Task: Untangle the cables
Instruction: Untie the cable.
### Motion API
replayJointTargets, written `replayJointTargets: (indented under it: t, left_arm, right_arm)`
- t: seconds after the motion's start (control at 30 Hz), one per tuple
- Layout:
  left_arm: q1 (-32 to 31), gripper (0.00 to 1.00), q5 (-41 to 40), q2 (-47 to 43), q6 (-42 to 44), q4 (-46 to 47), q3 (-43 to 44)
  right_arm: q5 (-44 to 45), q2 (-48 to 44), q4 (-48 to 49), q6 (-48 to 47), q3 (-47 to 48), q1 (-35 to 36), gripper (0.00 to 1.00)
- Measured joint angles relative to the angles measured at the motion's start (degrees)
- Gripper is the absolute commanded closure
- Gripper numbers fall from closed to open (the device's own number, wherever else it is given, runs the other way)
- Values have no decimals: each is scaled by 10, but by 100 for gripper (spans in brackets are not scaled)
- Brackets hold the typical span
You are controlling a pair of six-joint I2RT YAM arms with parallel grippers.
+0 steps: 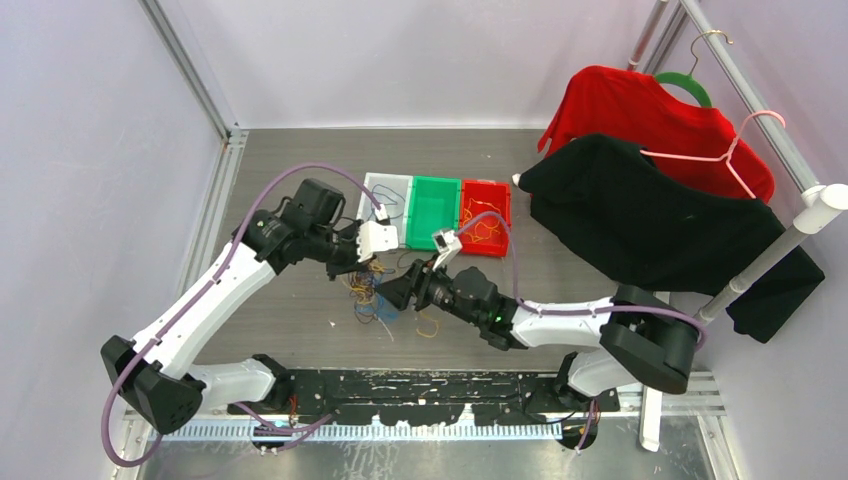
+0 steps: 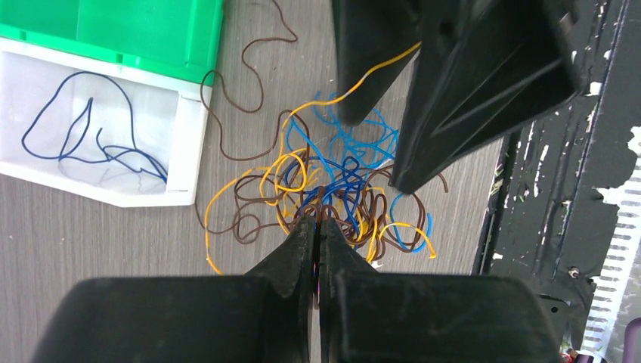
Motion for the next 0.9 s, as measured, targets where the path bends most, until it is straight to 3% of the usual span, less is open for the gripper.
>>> replayJointTargets:
  t: [0.17,0.47,0.8,0.9]
  left_arm:
    - [-15,100,0,0,-9,0,7]
    - [-24,100,1,-1,-25,-3,30]
    - [-25,100,1,-2,-34,-20,84]
    - [-25,100,1,-3,-34,-37,124]
  right_arm:
    - [0,48,-3,-13,52,3,39]
    - [3,105,-3,-14,89,7,55]
    - [35,117,-30,-19,89,11,94]
    - [75,117,-47,-19,87,11,99]
